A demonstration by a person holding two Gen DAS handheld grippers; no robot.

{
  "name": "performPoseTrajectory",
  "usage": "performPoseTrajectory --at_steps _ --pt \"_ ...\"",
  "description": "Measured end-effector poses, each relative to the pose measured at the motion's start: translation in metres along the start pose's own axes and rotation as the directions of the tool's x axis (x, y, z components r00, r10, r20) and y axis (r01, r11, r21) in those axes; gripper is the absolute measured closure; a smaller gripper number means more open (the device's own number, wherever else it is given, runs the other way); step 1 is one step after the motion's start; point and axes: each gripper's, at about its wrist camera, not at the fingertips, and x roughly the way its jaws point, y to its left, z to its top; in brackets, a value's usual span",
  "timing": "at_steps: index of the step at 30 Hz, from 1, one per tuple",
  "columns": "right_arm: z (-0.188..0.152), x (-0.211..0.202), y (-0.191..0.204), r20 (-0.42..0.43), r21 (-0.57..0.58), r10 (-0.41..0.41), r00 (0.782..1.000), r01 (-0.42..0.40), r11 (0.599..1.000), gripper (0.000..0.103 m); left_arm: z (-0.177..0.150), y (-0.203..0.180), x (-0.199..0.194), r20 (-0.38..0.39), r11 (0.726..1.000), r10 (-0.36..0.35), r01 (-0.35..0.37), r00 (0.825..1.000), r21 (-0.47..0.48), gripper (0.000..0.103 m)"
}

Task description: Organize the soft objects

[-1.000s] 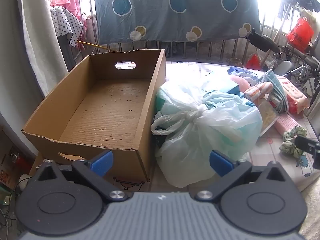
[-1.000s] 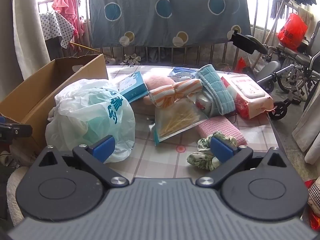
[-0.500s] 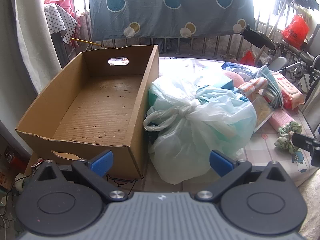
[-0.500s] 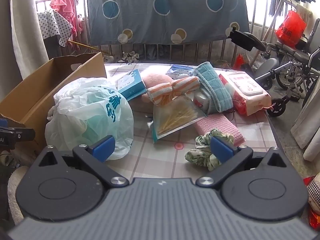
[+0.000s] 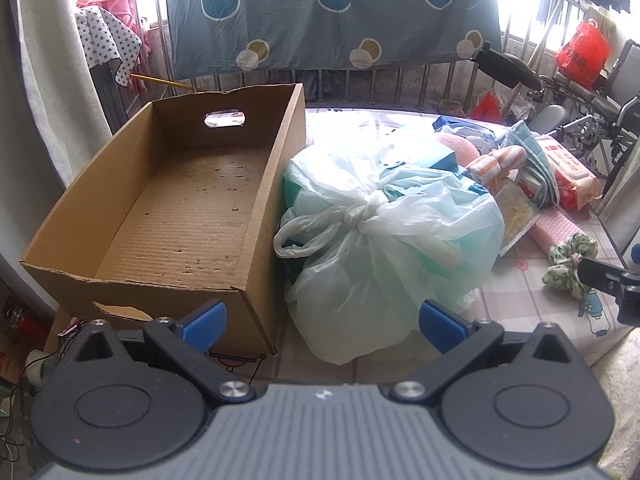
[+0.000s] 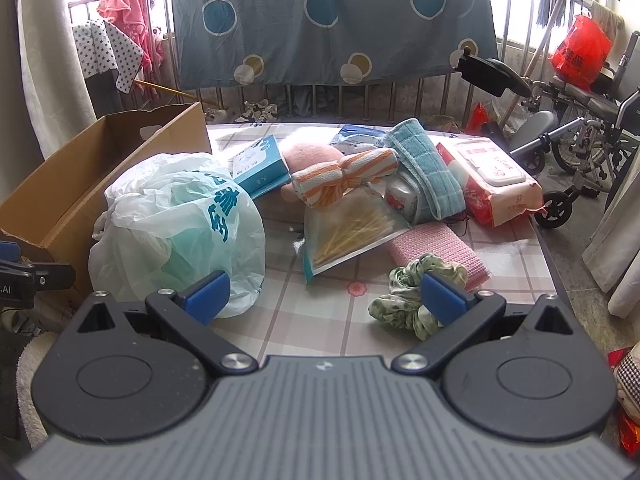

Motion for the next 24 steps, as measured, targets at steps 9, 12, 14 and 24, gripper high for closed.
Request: performPoseTrajectory --at_steps 9,12,14,24 --pt "0.0 0.0 0.001 -0.008 -0.008 -0.007 1.0 0.007 1.0 0.001 -0.003 0.007 0.001 -0.007 1.0 0.008 -0.008 1.0 -0.022 0.0" --pt "-0.001 0.001 0.002 -0.016 -0.015 -0.011 1.0 0.011 1.0 0.001 -0.004 0.01 0.001 -0.007 0.999 0.008 -0.009 1.0 -0.031 0.0" --pt "-0.002 0.002 0.004 -0.022 -0.023 -0.013 1.0 0.013 1.0 0.001 -0.004 0.011 0.002 -0.009 0.999 0.012 -0.012 1.0 -0.034 0.0" --pt "-0.002 0.003 0.01 -0.028 -0.064 0.0 1.0 -0.002 0.998 0.001 -0.003 0.011 0.002 -0.009 0.999 0.023 -0.023 1.0 -0.031 0.0"
